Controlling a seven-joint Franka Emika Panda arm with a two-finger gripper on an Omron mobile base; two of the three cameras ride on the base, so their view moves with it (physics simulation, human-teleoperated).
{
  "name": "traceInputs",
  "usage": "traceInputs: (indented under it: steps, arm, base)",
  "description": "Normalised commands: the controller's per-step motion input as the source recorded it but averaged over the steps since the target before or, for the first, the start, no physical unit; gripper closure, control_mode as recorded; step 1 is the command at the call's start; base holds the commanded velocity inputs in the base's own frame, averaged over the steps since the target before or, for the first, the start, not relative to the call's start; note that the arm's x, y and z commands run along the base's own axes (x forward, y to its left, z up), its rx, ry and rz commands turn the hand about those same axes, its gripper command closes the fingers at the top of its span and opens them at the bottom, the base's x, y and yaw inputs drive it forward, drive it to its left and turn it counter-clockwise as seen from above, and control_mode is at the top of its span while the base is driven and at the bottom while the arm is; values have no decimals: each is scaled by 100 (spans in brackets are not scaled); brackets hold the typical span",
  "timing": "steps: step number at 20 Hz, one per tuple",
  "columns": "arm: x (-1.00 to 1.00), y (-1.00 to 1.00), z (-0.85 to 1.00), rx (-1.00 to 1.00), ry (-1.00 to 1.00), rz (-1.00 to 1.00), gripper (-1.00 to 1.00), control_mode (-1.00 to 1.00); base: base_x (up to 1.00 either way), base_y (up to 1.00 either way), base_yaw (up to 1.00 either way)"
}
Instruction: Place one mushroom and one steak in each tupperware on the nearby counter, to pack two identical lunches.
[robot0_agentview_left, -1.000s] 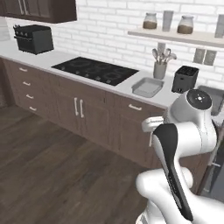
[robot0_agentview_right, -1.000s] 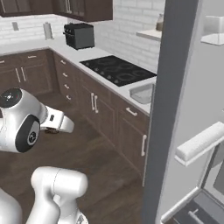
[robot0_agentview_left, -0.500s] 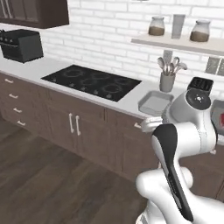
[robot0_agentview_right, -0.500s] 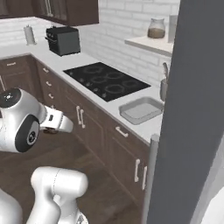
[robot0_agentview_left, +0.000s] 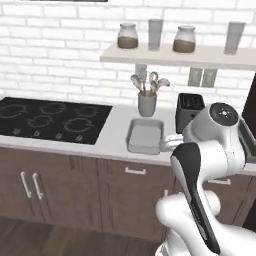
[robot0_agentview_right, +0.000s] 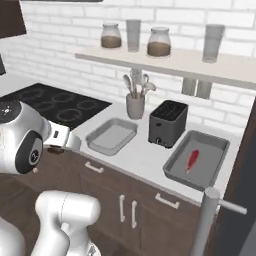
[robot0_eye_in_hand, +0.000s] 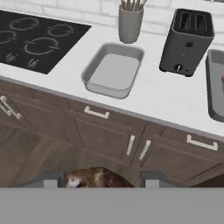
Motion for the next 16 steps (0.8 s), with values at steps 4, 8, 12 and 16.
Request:
traceInputs:
  steps: [4,8,12,16]
  arm:
    - [0,0,0,0,0,0,100,100]
    - [0,0,0,0,0,0,100,100]
    - [0,0,0,0,0,0,100,100]
    - [0,0,0,0,0,0,100,100]
  base:
    - [46,8,-72]
    - [58,3,-67]
    - [97,23,-55]
    - [96,27,-47]
